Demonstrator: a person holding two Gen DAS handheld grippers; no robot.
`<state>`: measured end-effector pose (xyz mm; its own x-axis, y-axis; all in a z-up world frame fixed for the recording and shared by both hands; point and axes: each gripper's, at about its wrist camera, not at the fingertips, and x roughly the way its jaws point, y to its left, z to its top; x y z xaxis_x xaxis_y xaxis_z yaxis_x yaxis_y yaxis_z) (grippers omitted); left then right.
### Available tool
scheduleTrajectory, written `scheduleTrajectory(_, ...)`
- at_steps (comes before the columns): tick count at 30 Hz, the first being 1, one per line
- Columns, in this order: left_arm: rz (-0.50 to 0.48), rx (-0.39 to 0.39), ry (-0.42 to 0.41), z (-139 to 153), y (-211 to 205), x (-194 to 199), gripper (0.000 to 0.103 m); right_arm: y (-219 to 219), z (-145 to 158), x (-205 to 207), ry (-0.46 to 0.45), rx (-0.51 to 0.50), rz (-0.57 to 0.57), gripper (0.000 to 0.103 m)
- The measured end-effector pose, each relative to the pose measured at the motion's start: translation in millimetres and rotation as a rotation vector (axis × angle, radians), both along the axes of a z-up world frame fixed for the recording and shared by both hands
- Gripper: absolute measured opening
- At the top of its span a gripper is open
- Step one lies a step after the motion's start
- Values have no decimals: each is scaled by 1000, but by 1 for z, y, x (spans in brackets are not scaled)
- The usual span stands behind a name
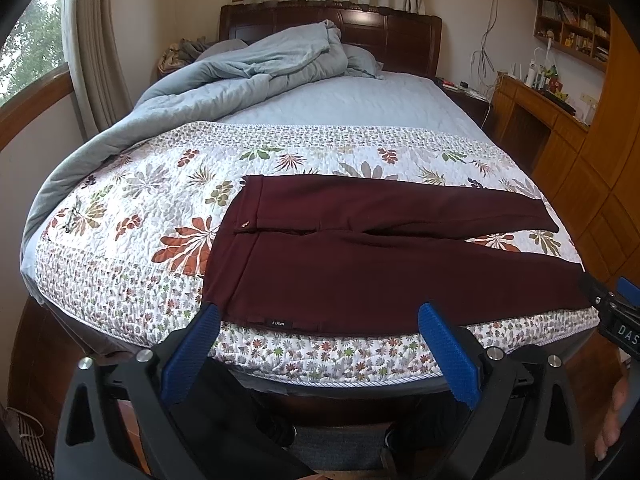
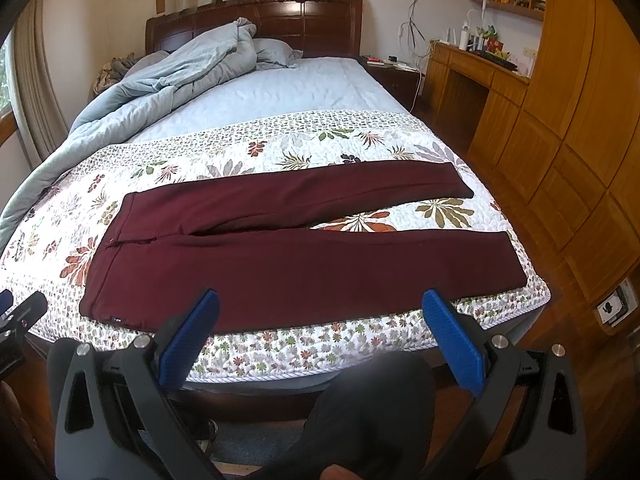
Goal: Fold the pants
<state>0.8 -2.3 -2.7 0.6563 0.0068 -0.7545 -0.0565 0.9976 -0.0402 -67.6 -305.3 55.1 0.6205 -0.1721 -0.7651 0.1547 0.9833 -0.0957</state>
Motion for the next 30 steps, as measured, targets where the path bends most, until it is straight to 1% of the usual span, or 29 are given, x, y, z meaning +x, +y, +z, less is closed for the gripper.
scheduleTrajectory(30, -10, 1, 9, -7, -4, 1, 99, -5, 0, -1, -6, -5, -4, 101)
